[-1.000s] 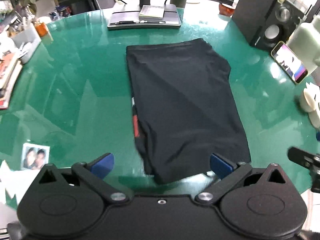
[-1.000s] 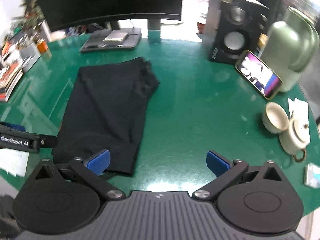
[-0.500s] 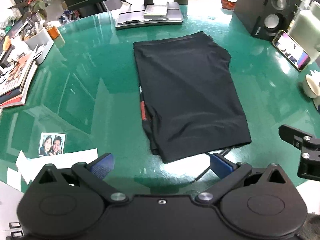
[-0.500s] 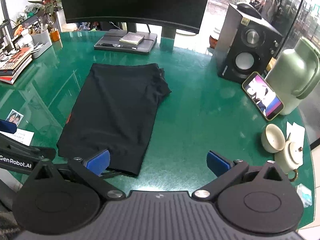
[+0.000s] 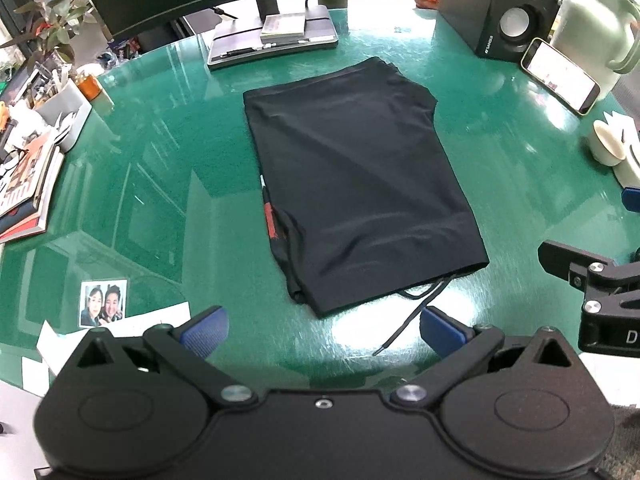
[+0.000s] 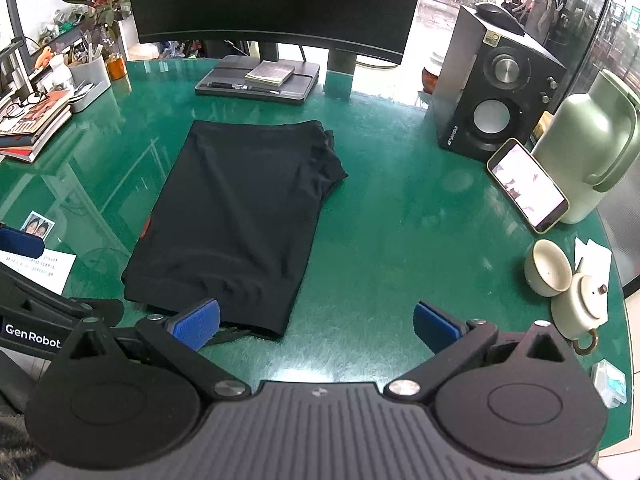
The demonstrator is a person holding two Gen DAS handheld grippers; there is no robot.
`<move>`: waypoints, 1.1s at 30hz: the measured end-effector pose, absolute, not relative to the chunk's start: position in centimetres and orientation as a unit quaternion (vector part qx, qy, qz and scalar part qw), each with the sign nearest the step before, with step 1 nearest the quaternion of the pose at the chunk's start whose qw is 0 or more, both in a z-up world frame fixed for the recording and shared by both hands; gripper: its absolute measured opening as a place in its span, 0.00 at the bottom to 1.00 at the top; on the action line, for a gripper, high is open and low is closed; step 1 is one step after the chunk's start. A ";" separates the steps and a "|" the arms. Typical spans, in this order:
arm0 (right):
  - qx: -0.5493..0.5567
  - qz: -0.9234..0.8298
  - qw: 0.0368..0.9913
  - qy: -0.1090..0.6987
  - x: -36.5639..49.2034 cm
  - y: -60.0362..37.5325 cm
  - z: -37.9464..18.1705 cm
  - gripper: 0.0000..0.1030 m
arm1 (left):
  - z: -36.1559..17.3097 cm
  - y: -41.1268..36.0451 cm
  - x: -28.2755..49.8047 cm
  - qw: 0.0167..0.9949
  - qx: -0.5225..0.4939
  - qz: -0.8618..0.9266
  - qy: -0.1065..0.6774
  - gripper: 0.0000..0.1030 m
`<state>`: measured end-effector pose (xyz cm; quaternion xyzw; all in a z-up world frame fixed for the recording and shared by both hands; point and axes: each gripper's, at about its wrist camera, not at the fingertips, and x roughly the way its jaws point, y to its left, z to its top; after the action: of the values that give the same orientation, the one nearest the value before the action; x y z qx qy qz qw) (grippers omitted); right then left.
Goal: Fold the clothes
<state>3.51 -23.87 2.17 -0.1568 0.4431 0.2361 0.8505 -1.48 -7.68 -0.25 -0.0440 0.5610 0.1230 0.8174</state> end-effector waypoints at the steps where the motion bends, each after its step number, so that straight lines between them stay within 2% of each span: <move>1: -0.157 0.236 0.850 0.444 3.5 -23.9 2.2 1.00 | -0.3 -7.7 -1.5 0.817 -0.044 0.122 0.561 0.99; 33: -0.117 0.225 0.849 0.464 4.4 -24.5 1.8 1.00 | -0.1 -7.4 -1.7 0.819 -0.040 0.119 0.560 0.99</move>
<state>4.41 -24.46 1.81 -0.1169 0.4637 0.2253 0.8489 -1.66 -7.35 -0.09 -0.0398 0.5599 0.1190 0.8190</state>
